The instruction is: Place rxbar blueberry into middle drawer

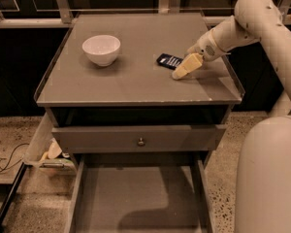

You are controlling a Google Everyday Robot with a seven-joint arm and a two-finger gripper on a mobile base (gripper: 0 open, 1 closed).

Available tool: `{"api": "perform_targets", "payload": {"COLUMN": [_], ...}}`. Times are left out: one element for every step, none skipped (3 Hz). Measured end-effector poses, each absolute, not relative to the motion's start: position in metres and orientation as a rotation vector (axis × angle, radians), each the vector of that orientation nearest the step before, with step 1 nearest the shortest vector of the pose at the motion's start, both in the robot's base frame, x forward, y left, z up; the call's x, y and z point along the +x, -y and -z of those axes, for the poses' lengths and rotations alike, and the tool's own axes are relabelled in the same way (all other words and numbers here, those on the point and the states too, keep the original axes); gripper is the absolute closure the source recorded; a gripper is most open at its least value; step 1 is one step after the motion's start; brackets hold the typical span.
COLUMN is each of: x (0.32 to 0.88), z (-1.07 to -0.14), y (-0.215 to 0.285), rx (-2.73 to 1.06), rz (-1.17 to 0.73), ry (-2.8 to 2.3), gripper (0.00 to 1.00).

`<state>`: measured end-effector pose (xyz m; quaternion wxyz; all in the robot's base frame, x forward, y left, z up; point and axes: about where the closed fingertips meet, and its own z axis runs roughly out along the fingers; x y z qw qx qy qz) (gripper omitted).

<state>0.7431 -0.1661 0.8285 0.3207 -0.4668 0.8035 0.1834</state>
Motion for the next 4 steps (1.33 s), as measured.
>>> {"api": "perform_targets", "payload": {"x": [0.7431, 0.7431, 0.7431, 0.7431], "z": [-0.8285, -0.8284, -0.8284, -0.8283], "y": [0.1661, 0.166, 0.166, 0.1659], "rx": [-1.227, -1.227, -1.227, -1.227], "rz": [-0.482, -0.482, -0.482, -0.482], "ry": [-2.111, -2.111, -2.111, -2.111], "gripper": [0.42, 0.66, 0.89, 1.0]}}
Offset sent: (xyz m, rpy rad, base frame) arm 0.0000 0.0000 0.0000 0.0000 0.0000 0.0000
